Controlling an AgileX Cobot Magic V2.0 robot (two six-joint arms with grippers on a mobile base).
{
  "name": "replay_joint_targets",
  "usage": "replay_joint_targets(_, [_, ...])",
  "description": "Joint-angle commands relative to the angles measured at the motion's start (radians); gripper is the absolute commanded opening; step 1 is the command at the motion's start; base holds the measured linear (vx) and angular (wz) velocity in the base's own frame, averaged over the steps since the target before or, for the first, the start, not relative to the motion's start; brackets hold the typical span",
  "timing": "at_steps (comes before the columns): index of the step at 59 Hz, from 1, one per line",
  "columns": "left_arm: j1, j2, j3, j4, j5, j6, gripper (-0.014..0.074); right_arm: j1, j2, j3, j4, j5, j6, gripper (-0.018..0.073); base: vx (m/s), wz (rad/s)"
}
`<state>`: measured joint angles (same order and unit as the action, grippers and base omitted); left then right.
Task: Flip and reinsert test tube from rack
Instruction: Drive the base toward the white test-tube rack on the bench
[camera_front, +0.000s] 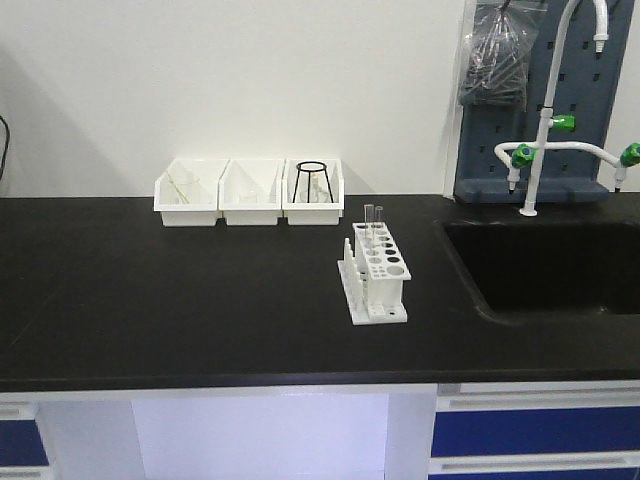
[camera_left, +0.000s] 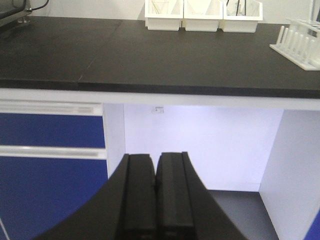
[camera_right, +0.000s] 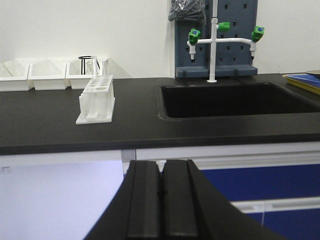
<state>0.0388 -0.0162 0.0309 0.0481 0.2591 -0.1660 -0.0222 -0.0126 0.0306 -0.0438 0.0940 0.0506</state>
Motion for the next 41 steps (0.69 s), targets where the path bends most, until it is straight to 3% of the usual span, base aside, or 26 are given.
replay_joint_targets(1, [-0.004, -0.01, 0.002, -0.005, -0.079, 0.0, -0.0006, -0.003, -0.008, 0.001, -0.009, -0.081, -0.006, -0.0011, 0.46, 0.03])
replay_joint_targets(41, [-0.004, -0.01, 0.002, -0.005, -0.079, 0.0, -0.0006, -0.003, -0.008, 0.001, -0.009, -0.081, -0.006, -0.0011, 0.46, 0.01])
